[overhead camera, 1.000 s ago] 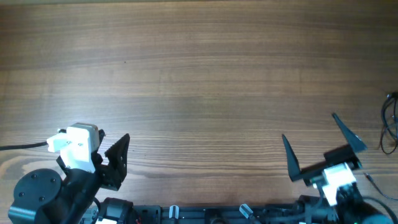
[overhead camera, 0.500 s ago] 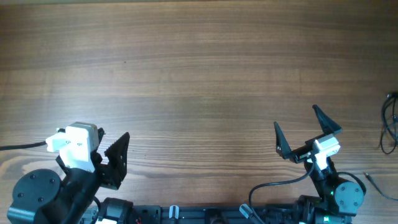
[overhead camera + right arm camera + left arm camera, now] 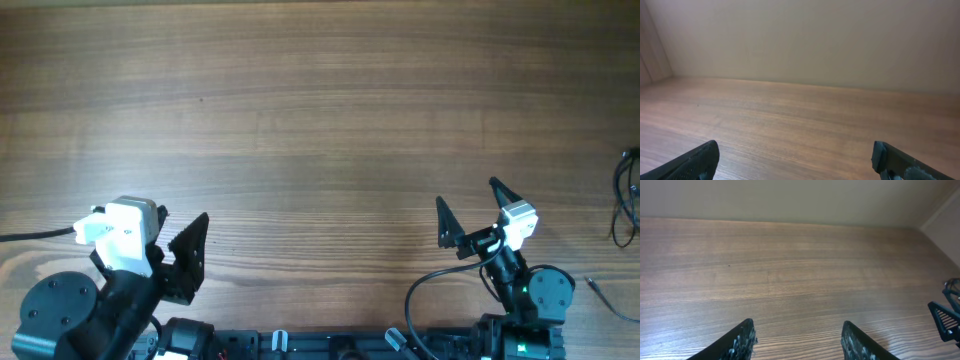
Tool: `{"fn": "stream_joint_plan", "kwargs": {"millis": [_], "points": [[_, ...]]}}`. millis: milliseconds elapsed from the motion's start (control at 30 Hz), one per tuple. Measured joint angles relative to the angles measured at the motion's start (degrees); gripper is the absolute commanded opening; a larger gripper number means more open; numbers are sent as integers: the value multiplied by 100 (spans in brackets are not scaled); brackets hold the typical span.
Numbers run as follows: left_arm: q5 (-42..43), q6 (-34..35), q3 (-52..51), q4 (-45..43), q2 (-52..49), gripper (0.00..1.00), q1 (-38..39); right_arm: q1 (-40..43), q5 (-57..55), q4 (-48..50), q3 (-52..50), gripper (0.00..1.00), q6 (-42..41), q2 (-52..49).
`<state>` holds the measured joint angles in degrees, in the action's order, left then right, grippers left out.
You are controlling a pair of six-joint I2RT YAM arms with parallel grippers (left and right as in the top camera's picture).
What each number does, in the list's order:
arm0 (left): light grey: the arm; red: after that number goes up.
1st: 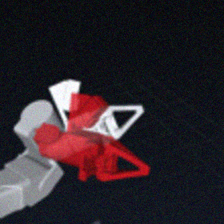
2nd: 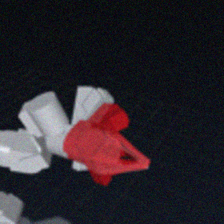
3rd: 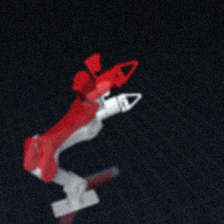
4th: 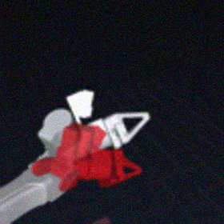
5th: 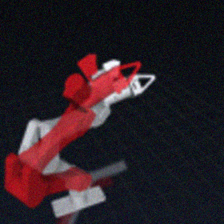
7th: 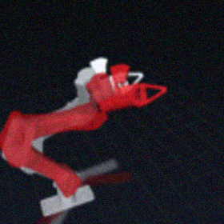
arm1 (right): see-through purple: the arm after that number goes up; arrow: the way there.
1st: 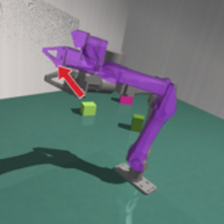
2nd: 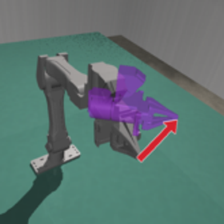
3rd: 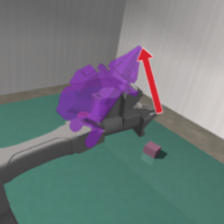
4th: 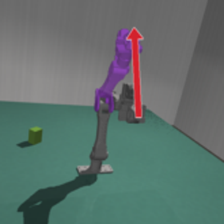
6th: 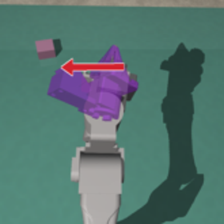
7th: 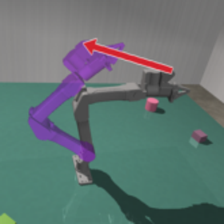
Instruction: Untangle cables
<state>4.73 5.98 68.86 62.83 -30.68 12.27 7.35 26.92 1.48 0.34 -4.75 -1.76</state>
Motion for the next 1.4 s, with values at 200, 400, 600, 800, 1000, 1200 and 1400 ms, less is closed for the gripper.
{"fn": "stream_joint_plan", "kwargs": {"millis": [200,400,600,800,1000,1200,1400], "points": [[0,0,0,0,0,57,0,0,-20,2,0,100,-168,-70],[0,-2,0,-66,0,56,0,0,-20,2,0,100,-173,-70],[0,-2,0,-68,0,55,-2,0,-20,2,0,100,-173,-70],[0,0,0,-68,0,55,0,-341,-35,2,0,100,-173,-70],[0,0,0,-68,0,55,0,-540,-39,17,0,100,-188,50],[0,136,0,-208,0,59,0,-540,-39,20,0,100,-190,55],[-66,446,-2,-426,328,68,0,-540,-39,20,0,100,-190,55]]}}
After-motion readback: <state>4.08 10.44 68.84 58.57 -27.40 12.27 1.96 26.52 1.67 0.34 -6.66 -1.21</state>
